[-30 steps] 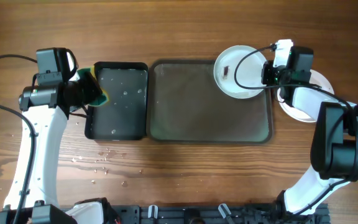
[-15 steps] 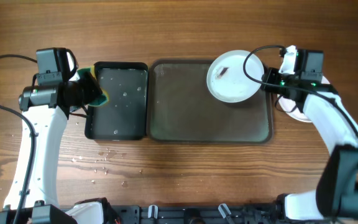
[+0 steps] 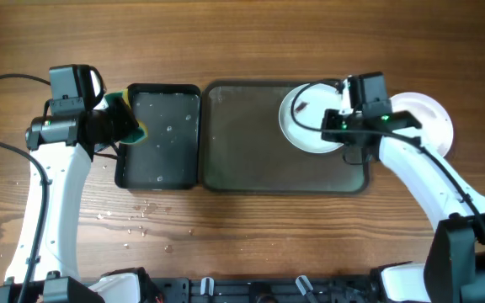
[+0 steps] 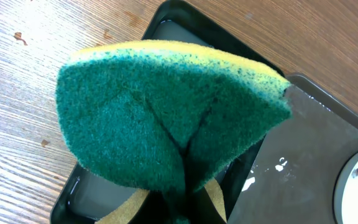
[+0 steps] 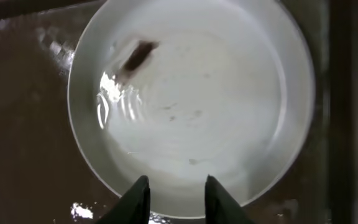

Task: Clean dirty plates on tray and stack at the side
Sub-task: 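Drag the smeared plate left to the tray center with right gripper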

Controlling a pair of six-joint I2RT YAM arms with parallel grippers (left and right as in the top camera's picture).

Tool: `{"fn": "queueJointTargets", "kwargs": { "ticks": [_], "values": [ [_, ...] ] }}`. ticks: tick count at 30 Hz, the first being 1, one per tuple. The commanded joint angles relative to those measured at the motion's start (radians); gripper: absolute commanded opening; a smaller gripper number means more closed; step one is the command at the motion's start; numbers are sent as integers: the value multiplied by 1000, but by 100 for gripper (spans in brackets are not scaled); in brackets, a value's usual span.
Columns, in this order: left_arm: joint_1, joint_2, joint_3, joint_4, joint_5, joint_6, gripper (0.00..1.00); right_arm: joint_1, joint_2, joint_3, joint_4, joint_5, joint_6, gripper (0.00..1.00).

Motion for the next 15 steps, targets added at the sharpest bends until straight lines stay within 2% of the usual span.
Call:
{"fn": "queueJointTargets", "kwargs": {
  "ticks": [1,6,11,15],
  "values": [
    [3,-11,-6,1,9,-2,4,-52,11,111,-45,50,-28,30],
    [3,-11,-6,1,9,-2,4,-108,31,117,-94,128,-40,33],
    [3,-11,-6,0,9,-2,4,-134,124,116,-93,117,-40,34],
    [3,-11,-6,0,9,-2,4,-135,257,115,-79,116,-39,28]
  ]
}}
